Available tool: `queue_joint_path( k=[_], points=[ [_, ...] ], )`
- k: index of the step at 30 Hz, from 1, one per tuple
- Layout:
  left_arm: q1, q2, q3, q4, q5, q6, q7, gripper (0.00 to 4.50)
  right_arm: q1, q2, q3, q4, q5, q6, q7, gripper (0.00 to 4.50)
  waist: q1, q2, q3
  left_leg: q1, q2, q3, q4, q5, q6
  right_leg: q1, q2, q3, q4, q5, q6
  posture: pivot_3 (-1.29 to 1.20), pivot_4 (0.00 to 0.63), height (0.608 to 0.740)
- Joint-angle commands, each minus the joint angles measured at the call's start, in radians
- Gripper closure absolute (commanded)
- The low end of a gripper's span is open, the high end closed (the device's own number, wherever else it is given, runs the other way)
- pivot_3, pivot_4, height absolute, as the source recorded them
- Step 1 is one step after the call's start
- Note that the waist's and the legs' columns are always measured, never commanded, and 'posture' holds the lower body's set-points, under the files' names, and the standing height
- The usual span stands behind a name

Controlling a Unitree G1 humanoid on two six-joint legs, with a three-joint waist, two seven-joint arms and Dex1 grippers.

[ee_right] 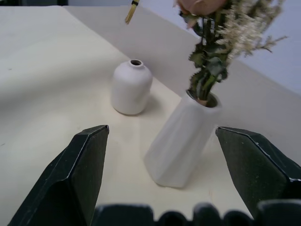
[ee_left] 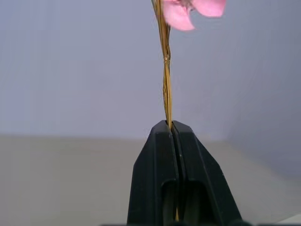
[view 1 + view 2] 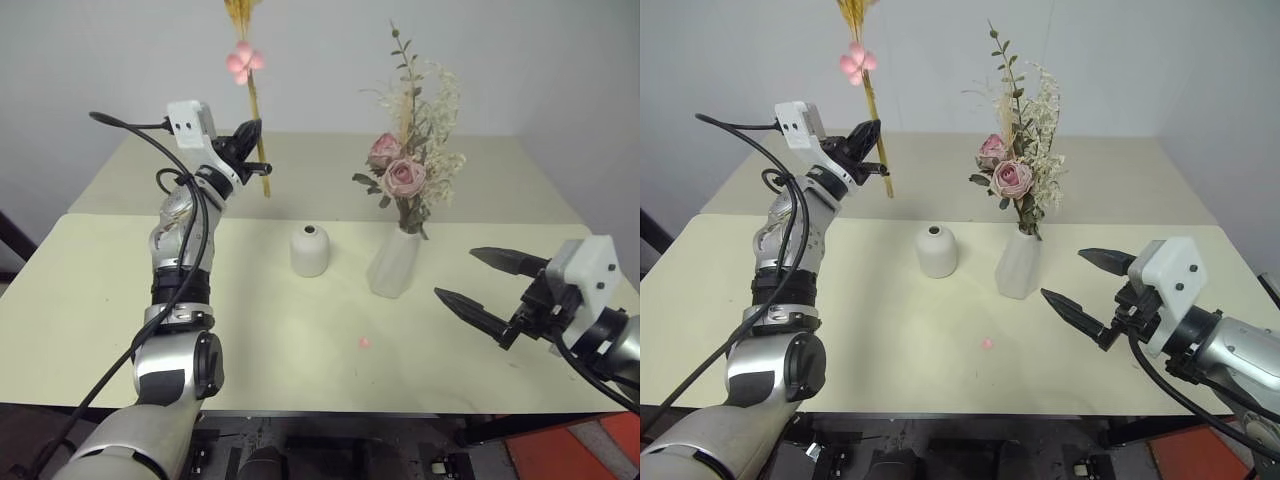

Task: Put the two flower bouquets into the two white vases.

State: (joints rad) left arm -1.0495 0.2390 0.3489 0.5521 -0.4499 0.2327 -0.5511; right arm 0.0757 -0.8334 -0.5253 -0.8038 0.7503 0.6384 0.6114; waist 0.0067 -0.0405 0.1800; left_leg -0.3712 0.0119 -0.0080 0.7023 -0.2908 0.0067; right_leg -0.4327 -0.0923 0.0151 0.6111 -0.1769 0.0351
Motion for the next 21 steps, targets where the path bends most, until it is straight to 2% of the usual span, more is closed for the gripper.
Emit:
queue_joint_path(
  k=[1, 4, 9, 21],
  points=[
    [-0.028, -0.01, 0.043, 0.001, -0.134, 0.032, -0.128, 4.47, 0.033, 0.024, -0.054, -0.058, -0.011, -0.049, -0.011, 0.18, -0.001, 0.0, 0.0, 0.0, 0.0, 0.0, 0.0, 0.0, 0.0, 0.0, 0.0, 0.0, 0.0, 0.0, 0.0, 0.0, 0.15, 0.74],
    [-0.019, -0.011, 0.042, 0.025, -0.179, 0.058, -0.207, 4.47, 0.062, 0.052, -0.053, -0.086, -0.031, -0.061, -0.04, 0.18, -0.004, 0.0, 0.0, 0.002, 0.0, 0.0, 0.0, 0.0, 0.0, 0.002, 0.0, 0.0, 0.0, 0.0, 0.0, 0.0, 0.15, 0.74],
    [-0.062, -0.006, 0.058, 0.136, -0.196, 0.058, -0.235, 4.47, 0.104, 0.09, -0.063, -0.12, -0.052, -0.072, -0.074, 0.18, -0.004, 0.0, 0.0, 0.006, 0.0, -0.001, 0.0, 0.0, 0.0, 0.007, 0.001, -0.001, -0.001, 0.0, 0.001, 0.0, 0.15, 0.74],
    [-0.071, -0.021, 0.012, 0.26, -0.139, -0.016, -0.315, 4.47, 0.134, 0.109, -0.041, -0.132, -0.102, -0.1, -0.09, 0.18, -0.005, 0.0, 0.0, 0.005, 0.0, -0.002, 0.0, 0.0, 0.001, 0.008, 0.001, -0.001, -0.002, 0.0, 0.001, 0.0, 0.15, 0.74]
  ],
)
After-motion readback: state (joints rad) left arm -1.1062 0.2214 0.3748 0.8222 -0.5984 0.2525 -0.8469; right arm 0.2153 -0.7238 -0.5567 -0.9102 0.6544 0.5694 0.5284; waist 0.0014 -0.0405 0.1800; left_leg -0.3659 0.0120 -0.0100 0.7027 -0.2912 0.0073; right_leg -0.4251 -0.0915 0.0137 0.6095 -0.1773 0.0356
